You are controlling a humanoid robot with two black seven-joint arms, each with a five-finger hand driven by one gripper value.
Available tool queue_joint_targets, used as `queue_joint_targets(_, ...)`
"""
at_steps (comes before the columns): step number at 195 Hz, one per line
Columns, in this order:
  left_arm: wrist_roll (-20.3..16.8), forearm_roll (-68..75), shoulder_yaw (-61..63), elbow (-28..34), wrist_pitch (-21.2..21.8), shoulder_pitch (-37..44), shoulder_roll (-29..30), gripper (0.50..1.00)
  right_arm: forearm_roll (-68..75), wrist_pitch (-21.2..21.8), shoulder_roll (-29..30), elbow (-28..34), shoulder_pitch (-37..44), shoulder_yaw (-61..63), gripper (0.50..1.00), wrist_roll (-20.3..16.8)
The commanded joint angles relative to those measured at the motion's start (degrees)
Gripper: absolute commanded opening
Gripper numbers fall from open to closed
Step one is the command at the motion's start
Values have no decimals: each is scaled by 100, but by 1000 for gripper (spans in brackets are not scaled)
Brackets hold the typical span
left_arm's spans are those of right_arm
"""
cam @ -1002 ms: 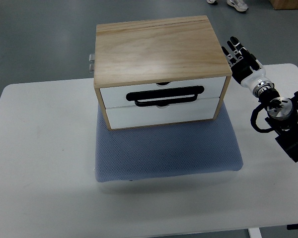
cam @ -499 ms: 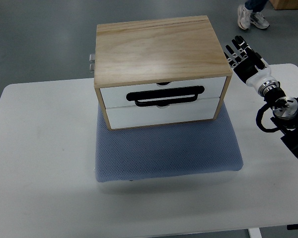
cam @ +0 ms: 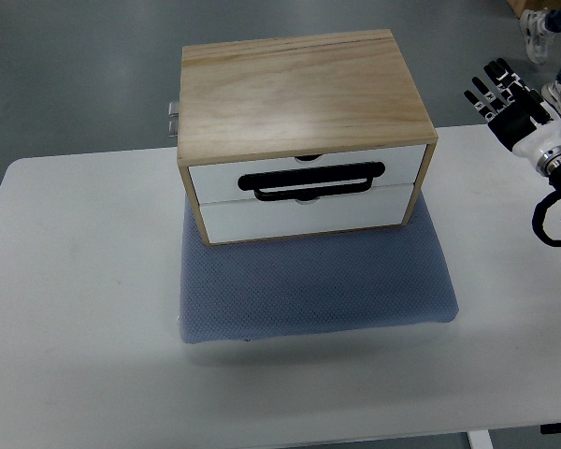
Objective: Open wood drawer with right hand
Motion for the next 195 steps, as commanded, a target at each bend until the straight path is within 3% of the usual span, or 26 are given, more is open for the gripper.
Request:
queue_joint_targets(1,1,-1,3,-1,0,-1,0,1000,15,-50,-308,-1,-14,-228,944,53)
queue_joint_targets(46,1,-1,3,-1,0,-1,0,1000,-11,275,-677,-1,30,-509,944,53)
queue_joint_targets(99,1,-1,3,-1,0,-1,0,1000,-2,1428,-1617,526,259,-1397,944,62)
queue_joint_targets(124,1,-1,3,-1,0,-1,0,1000,-37,1428,-2022,790,390,-1714,944,62)
queue_joint_targets(165,1,-1,3,-1,0,-1,0,1000,-995,1428,-3278,2090,1374,-2785,944,105)
queue_joint_targets(195,1,-1,3,-1,0,-1,0,1000,-1576,1428,-3613,3093,2350,-3867,944,308)
